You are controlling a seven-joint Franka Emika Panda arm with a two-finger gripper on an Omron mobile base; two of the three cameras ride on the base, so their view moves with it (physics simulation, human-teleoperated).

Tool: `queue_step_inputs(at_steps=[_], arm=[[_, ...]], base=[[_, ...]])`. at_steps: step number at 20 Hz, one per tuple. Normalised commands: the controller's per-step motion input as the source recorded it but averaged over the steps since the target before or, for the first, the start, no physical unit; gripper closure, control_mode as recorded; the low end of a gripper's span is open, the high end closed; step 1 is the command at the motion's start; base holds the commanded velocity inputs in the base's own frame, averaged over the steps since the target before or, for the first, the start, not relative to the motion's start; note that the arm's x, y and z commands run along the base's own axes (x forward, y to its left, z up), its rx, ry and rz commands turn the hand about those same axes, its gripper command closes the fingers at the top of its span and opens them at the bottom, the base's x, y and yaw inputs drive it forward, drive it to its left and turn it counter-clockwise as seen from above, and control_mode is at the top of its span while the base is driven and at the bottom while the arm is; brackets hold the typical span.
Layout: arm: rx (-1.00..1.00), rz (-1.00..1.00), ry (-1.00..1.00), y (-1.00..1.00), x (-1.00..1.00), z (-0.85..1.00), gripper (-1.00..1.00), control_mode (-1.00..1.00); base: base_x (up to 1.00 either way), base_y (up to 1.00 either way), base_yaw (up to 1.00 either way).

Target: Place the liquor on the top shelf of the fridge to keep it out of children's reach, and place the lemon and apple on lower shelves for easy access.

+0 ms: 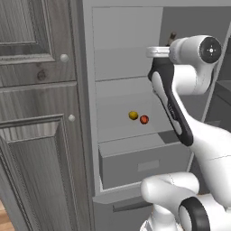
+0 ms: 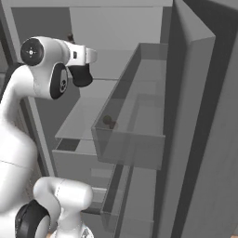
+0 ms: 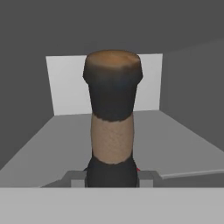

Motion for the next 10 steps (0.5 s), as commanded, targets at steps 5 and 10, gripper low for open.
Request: queue_step_inputs(at_steps=[5,10], arm=[[0.00,0.00,0.00,0.00,0.38,0.00,1.00,-1.00],[0.00,0.00,0.00,0.00,0.40,0.00,1.00,-1.00]], base=[[0.00,0.00,0.00],[0.00,0.00,0.00]])
